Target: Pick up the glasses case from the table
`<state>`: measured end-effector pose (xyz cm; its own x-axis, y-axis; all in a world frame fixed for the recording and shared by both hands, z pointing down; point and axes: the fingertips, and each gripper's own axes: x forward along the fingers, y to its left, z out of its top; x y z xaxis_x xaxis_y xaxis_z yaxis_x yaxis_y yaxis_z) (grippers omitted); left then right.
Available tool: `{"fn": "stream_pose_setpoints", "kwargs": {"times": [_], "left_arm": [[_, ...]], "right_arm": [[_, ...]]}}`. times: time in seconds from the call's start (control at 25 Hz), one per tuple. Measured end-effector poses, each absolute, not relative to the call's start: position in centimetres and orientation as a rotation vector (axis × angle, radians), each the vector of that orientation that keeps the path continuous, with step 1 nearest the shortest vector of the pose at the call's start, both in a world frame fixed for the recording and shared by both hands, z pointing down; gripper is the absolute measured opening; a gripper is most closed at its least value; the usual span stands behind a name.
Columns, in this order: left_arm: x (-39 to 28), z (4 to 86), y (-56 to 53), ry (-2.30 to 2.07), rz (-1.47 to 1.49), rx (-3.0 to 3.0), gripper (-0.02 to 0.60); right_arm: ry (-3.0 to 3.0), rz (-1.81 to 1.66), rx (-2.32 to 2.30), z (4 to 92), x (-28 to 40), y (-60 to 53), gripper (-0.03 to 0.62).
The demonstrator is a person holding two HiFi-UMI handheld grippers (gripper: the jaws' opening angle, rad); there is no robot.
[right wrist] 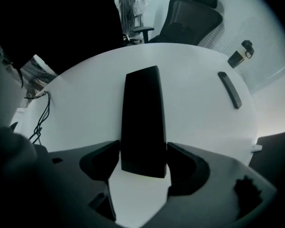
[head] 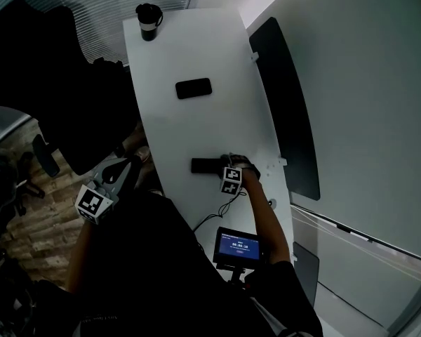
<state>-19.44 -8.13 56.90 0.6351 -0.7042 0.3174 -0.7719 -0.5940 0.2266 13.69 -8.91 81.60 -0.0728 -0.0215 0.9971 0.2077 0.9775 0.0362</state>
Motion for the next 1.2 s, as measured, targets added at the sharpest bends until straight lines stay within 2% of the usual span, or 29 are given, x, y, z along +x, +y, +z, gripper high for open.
{"fn": "stream_pose_setpoints", "kwargs": {"times": [0.48, 1.0, 1.2], "left_arm": [[-20.0, 57.1, -7.9, -1.193, 0.277, 2.554, 0.005], [-19.2, 56.6, -8.8, -1.106, 0.239, 2.57, 0.005], [-20.3, 56.7, -8.7, -1.088, 0.23, 2.578, 0.005]], "right_arm": [[-1.595, -0.114, -0.113, 81.8, 13.6, -8.9, 0.313], [-1.53, -0.025, 0.16, 81.4, 14.6, -9.1, 0.311], [-1.516, 0.158, 0.314, 81.7, 14.5, -9.3, 0.311]]}}
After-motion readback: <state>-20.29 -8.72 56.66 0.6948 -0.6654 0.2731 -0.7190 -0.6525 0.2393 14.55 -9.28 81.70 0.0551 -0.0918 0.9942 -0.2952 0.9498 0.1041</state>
